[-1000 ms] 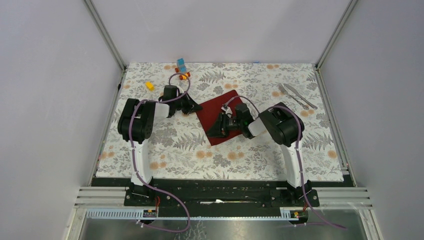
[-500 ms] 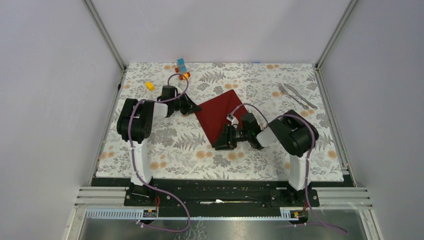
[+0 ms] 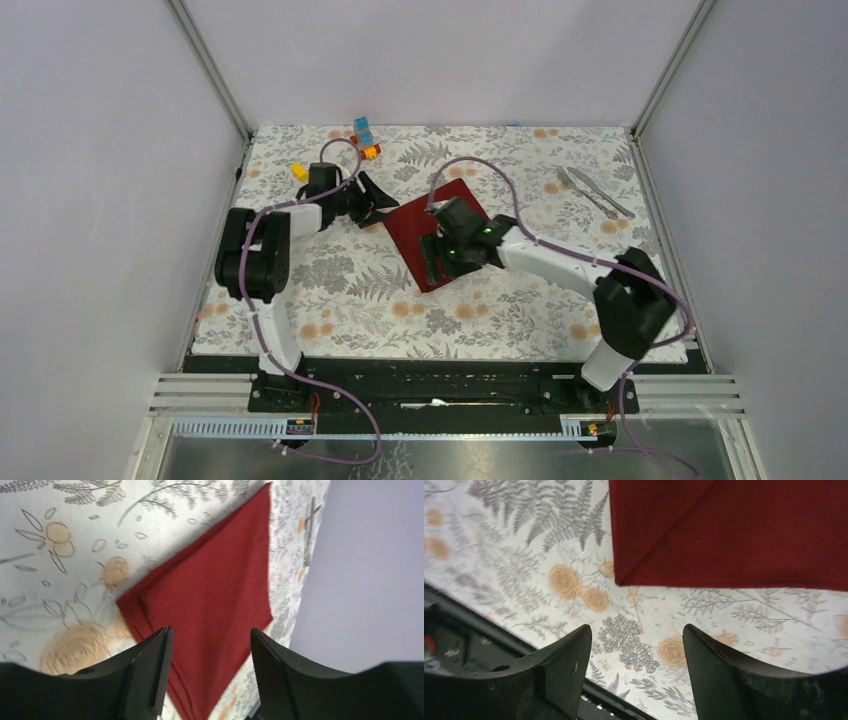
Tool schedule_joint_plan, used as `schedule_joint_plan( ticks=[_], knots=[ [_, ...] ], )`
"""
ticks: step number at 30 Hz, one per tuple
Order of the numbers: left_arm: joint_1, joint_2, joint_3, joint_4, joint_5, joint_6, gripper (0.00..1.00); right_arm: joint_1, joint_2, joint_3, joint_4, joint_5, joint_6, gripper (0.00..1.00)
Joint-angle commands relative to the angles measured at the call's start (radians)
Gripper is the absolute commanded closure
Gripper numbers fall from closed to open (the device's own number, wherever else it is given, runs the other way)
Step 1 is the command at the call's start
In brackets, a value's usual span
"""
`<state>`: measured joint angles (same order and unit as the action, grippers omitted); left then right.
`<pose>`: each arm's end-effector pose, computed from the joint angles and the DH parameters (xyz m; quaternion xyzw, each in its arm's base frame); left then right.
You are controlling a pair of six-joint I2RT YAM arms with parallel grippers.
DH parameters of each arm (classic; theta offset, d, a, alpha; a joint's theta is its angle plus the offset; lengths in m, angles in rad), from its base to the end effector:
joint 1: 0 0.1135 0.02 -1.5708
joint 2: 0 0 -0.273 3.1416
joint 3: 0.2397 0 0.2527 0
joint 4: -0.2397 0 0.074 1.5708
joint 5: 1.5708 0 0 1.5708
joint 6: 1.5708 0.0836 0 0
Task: Fold the napkin into a case and place the utensils inside
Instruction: Smooth out the upper triangle-folded napkin at the center of the board, then pick up the upper triangle-folded napkin from the center of the board.
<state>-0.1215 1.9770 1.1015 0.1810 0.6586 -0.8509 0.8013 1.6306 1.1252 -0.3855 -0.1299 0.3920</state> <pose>0.4294 -0.1040 0.1246 -0.1774 0.8495 -0.4465 0.2181 0.2558 0.2796 0.1976 -0.2124 0.9168 0.2376 0.2409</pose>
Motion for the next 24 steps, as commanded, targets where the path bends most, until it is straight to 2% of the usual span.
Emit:
schedule_joint_plan(
  ticks=[1,5,10,12,15,17,24],
  knots=[
    [0.025,-0.159,0.033,-0.128,0.013,0.023,0.33,0.119,0.176,0.28,-0.374,0.357,-0.049,0.27],
    [0.067,-0.25,0.066,-0.343,-0.026,0.096,0.33,0.189,0.39,0.562,-0.582,0.46,-0.036,0.37],
    [0.121,-0.37,0.078,-0.513,-0.175,0.233,0.32,0.236,0.573,0.776,-0.687,0.501,-0.039,0.43],
    [0.148,-0.398,0.073,-0.547,-0.21,0.268,0.31,0.244,0.624,0.842,-0.721,0.517,-0.038,0.5],
    [0.17,-0.414,0.068,-0.552,-0.187,0.287,0.32,0.248,0.675,0.904,-0.744,0.519,-0.045,0.69],
    [0.178,-0.414,0.07,-0.558,-0.166,0.294,0.32,0.248,0.694,0.917,-0.744,0.515,-0.048,0.7],
    [0.204,-0.43,0.059,-0.546,-0.114,0.298,0.33,0.248,0.734,0.943,-0.733,0.497,-0.058,0.64]
  ],
)
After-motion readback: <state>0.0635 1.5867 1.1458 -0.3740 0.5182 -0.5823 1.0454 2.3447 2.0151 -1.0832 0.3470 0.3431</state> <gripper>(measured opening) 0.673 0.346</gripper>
